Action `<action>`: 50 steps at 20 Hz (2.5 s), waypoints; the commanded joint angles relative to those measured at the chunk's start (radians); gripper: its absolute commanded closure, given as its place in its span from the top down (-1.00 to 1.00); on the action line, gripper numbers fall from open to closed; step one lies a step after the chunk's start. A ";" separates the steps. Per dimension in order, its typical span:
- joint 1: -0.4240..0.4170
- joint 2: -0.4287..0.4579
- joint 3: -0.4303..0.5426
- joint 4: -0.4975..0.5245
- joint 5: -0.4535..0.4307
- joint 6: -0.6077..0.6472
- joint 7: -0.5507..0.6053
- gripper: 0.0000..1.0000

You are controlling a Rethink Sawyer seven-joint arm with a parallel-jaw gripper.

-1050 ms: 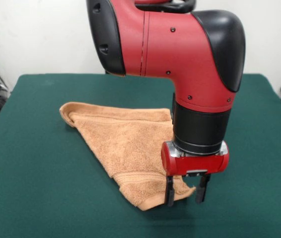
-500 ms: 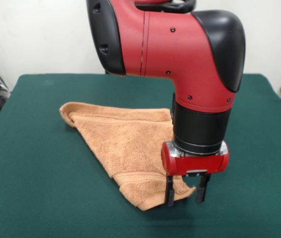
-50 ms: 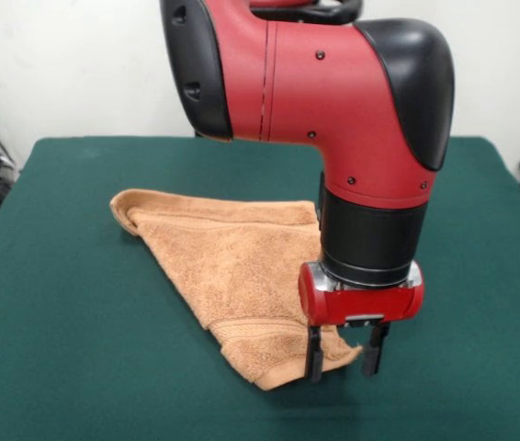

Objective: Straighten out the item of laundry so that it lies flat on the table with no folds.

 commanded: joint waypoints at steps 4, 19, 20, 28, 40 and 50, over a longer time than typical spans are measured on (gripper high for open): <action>0.029 -0.030 0.070 0.157 0.006 0.065 0.091 1.00; 0.031 -0.055 0.055 0.217 0.001 0.017 0.122 1.00; 0.032 -0.055 0.054 0.217 0.002 0.017 0.123 1.00; 0.028 -0.055 0.058 0.213 0.002 0.025 0.117 1.00; 0.026 -0.060 0.055 0.217 -0.004 0.037 0.103 1.00; 0.016 -0.062 0.058 0.219 -0.008 0.044 0.087 1.00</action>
